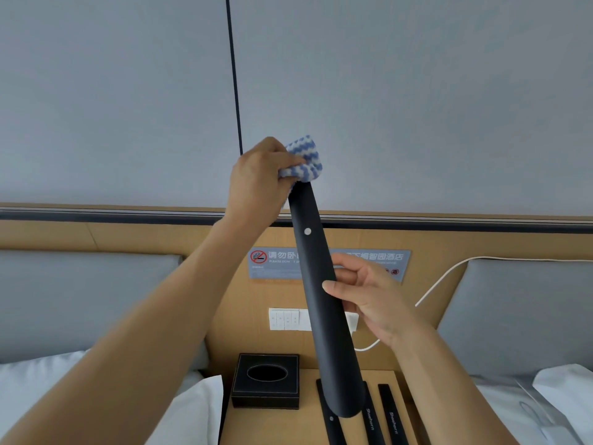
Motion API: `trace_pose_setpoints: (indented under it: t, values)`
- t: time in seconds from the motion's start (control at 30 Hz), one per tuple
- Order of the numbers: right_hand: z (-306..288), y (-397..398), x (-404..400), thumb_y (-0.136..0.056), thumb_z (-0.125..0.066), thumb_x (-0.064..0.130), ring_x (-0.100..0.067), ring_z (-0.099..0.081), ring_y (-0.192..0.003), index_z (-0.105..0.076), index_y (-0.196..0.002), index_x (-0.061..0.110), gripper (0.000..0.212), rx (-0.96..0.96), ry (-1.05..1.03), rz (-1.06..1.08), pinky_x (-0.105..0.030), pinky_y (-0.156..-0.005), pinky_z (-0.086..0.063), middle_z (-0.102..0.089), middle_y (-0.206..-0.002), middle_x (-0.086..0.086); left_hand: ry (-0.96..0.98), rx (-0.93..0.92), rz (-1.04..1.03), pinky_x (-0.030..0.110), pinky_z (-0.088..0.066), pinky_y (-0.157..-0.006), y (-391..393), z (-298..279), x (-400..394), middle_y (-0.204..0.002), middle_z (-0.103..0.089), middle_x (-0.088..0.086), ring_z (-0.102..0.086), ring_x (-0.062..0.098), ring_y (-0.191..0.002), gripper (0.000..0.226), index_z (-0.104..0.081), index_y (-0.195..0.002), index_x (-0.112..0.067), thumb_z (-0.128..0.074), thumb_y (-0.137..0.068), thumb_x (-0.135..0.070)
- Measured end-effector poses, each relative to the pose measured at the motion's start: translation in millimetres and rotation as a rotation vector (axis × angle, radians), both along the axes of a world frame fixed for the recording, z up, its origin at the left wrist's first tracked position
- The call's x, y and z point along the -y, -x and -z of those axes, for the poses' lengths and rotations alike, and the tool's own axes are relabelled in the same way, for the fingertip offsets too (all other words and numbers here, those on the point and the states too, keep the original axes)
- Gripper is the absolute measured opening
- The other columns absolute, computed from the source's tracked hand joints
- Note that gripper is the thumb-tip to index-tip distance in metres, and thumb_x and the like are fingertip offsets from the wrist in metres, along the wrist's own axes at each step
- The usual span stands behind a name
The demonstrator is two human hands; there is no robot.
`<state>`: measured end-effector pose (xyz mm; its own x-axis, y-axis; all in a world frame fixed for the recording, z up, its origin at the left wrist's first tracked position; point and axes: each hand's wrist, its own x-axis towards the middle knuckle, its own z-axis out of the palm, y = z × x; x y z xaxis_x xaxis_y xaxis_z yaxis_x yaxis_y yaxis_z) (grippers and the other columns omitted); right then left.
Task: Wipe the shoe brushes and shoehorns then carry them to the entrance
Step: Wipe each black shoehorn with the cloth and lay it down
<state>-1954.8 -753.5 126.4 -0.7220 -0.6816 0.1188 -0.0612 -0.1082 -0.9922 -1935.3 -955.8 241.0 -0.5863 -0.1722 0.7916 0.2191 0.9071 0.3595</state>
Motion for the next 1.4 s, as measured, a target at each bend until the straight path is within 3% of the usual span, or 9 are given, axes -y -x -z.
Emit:
trace_pose_setpoints:
  t: [0.27,0.6,0.67,0.77,0.93,1.0,1.1,1.2,1.4]
  values:
    - [5.1,6.5,6.3,-0.094,-0.062,0.001,-0.025,-0.073,-0.103,-0.065,-0.124,0.021,0.036,0.056,0.102,0.128,-0.028,-0.077,-0.058,-0.077,-0.110,-0.008,0.030,0.114,0.151,0.043,-0.051,-0.070,-14.8,40.1,-37.0,-0.092,-0.066,0.011,-0.065,0.030,-0.079,0.023,-0.079,-0.100,-0.012,-0.068,-0.083,-0.001]
    - [20.3,7.5,11.9,-0.083,-0.047,-0.027,-0.033,-0.067,-0.110,-0.057,-0.125,0.013,0.058,0.306,0.383,-0.011,-0.046,-0.100,-0.052,-0.069,-0.120,-0.018,-0.126,0.206,0.073,0.033,-0.047,-0.068,-21.2,74.5,-55.2,-0.084,-0.062,0.001,-0.059,0.019,-0.075,0.014,-0.073,-0.095,-0.013,-0.063,-0.085,-0.009]
    - [21.0,5.7,13.3,-0.084,-0.050,-0.021,-0.032,-0.065,-0.110,-0.056,-0.119,0.012,0.049,0.383,0.464,-0.033,-0.046,-0.101,-0.050,-0.068,-0.118,-0.018,-0.161,0.208,0.051,0.031,-0.046,-0.067,-21.4,78.5,-56.7,-0.086,-0.065,0.002,-0.060,0.017,-0.075,0.012,-0.071,-0.097,-0.012,-0.064,-0.088,-0.013]
    - [16.4,3.0,13.6,-0.094,-0.055,0.008,-0.031,-0.067,-0.104,-0.054,-0.113,0.012,0.020,0.412,0.472,-0.010,-0.039,-0.089,-0.054,-0.069,-0.113,-0.016,-0.211,0.212,0.002,0.032,-0.048,-0.067,-22.4,85.9,-56.2,-0.083,-0.067,0.003,-0.061,0.018,-0.075,0.010,-0.067,-0.096,-0.009,-0.063,-0.090,-0.015]
    - [8.5,6.4,14.5,-0.097,-0.058,0.038,-0.032,-0.067,-0.112,-0.057,-0.132,0.003,0.049,0.426,0.355,0.115,-0.043,-0.093,-0.055,-0.065,-0.129,-0.022,-0.216,0.205,-0.018,0.020,-0.032,-0.064,-25.0,95.7,-58.7,-0.073,-0.066,0.002,-0.058,0.016,-0.067,0.007,-0.069,-0.089,-0.007,-0.066,-0.087,-0.013]
    - [7.3,7.3,15.4,-0.097,-0.058,0.040,-0.032,-0.069,-0.113,-0.061,-0.131,0.007,0.047,0.427,0.318,0.155,-0.042,-0.093,-0.054,-0.069,-0.125,-0.019,-0.212,0.217,-0.023,0.017,-0.025,-0.066,-21.6,99.0,-59.1,-0.075,-0.062,-0.002,-0.053,0.012,-0.070,0.012,-0.071,-0.094,-0.007,-0.066,-0.090,-0.016]
    - [6.8,8.3,15.7,-0.098,-0.057,0.040,-0.031,-0.071,-0.110,-0.067,-0.122,0.013,0.038,0.409,0.276,0.232,-0.039,-0.090,-0.054,-0.074,-0.115,-0.018,-0.238,0.328,0.013,0.020,-0.038,-0.077,-18.8,101.2,-57.3,-0.081,-0.058,-0.005,-0.053,0.013,-0.084,0.023,-0.069,-0.111,-0.007,-0.061,-0.095,-0.021]
    - [8.3,8.2,16.0,-0.101,-0.053,0.038,-0.030,-0.073,-0.105,-0.064,-0.125,0.013,0.036,0.429,0.267,0.262,-0.040,-0.085,-0.057,-0.075,-0.113,-0.017,-0.134,0.206,0.034,0.024,-0.038,-0.073,-25.2,100.2,-57.6,-0.093,-0.065,0.002,-0.055,0.012,-0.084,0.012,-0.072,-0.099,-0.012,-0.067,-0.089,-0.017]
    - [17.3,2.4,18.4,-0.103,-0.049,0.032,-0.032,-0.074,-0.102,-0.064,-0.120,0.004,0.036,0.467,0.310,0.292,-0.037,-0.080,-0.063,-0.075,-0.109,-0.020,-0.019,0.200,-0.045,0.033,-0.043,-0.051,-37.4,110.0,-55.1,-0.077,-0.055,0.005,-0.052,0.020,-0.062,0.009,-0.068,-0.077,-0.004,-0.071,-0.083,-0.009]
